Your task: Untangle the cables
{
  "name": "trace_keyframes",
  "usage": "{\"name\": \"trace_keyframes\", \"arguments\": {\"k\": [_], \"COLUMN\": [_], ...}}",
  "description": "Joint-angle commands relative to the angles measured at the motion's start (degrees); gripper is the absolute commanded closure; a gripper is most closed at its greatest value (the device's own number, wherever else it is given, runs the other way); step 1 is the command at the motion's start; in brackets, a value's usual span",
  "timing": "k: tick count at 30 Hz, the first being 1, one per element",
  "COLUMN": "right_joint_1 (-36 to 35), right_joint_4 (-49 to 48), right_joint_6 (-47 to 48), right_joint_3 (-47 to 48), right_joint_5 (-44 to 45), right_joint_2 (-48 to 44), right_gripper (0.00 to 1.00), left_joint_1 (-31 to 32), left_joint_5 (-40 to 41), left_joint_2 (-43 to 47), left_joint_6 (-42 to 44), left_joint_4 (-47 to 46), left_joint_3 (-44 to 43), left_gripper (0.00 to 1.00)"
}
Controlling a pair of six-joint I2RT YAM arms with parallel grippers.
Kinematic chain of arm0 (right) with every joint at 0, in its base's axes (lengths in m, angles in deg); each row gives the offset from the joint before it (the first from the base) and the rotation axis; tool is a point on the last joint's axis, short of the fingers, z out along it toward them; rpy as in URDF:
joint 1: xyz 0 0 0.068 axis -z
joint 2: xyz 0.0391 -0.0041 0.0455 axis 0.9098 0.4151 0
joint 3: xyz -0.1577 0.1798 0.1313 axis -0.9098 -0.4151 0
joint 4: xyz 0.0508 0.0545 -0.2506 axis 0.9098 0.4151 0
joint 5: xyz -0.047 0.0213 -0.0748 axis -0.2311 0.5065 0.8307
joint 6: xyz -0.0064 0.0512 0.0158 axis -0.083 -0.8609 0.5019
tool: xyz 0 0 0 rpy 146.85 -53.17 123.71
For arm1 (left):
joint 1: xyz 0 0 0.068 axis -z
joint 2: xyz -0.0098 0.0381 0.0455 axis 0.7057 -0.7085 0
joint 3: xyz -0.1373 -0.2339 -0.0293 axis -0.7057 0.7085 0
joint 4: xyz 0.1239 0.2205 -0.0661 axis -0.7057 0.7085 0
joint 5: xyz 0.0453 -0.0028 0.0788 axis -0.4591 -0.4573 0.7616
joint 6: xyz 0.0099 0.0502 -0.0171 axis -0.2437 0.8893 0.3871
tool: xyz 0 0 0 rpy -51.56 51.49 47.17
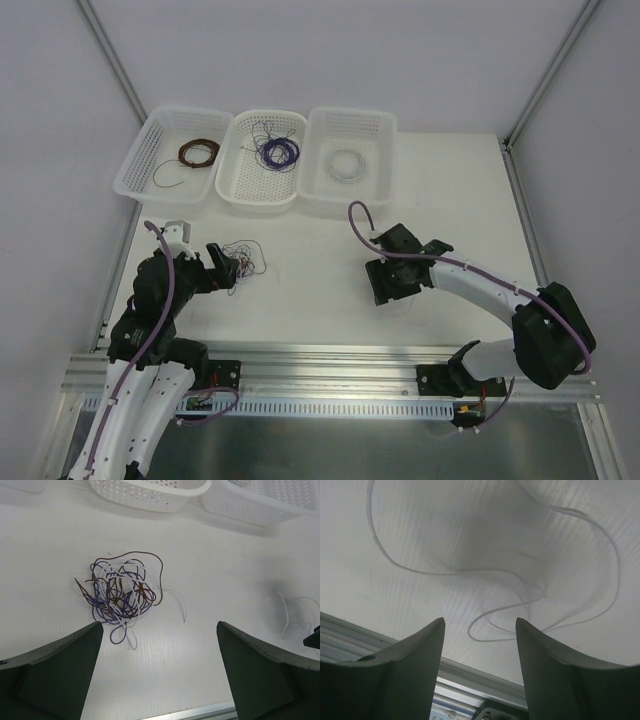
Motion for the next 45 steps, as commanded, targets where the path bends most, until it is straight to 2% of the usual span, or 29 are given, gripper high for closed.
{"name": "trace_keyframes", "arguments": {"k": [1,10,13,16,19,20,23,27,31,34,38,45], "right_joint_1": [-2.53,-2.89,-2.89,-2.89,-2.80,-2.89,-2.89,-2.98,-3.07,-3.06,-2.63,1.59], "right_joint_4": [0.16,0.60,-0.10,-0.80,-1.59,-1.68,-0.72,2.70,10.16,14.73,17.04,17.30], "right_joint_6": [0.80,0.44,0.53,0.53,0.53,0.53,0.45,2.62,5.53,8.69,13.00,17.58], "right_joint_3": [2.56,2.30,2.56,2.39,2.03,1.86,1.94,4.57,13.35,24.67,42.76,66.41], "right_joint_5": [2.27,9.49,9.06,8.44,7.13,6.95,7.82,9.40,11.95,13.88,15.38,14.69], "right_joint_2": [1.79,6.72,8.39,10.06,11.29,11.30,10.25,5.33,-0.12,-1.27,1.71,13.39], "right_gripper": [0.37,0.37,0.38,0.46,0.63,0.76,0.99,0.99,0.99,0.99,0.99,0.99], "left_joint_1": [-0.23,-0.15,-0.15,-0.15,-0.15,-0.15,-0.15,-0.15,-0.23,-0.15,-0.15,-0.15], "left_joint_5": [0.77,0.60,0.60,0.51,0.68,0.77,0.95,1.12,0.95,0.95,0.77,0.51], "left_joint_2": [-0.56,-0.73,-0.91,-1.17,-1.26,-1.35,-1.44,-1.61,-1.96,-2.23,-2.05,-2.05], "left_joint_6": [1.56,1.56,1.56,1.56,1.56,1.56,1.56,1.56,1.56,1.47,1.39,1.30], "left_joint_4": [-0.49,-0.40,-0.40,-0.40,-0.40,-0.49,-0.40,-0.49,-0.49,-0.40,-0.40,-0.40], "left_joint_3": [0.35,0.53,0.53,0.53,0.53,0.53,0.53,0.53,0.35,0.35,0.36,0.53], "left_gripper": [0.01,0.01,0.01,0.01,0.01,0.01,0.01,0.01,0.01,0.01,0.01,0.01]}}
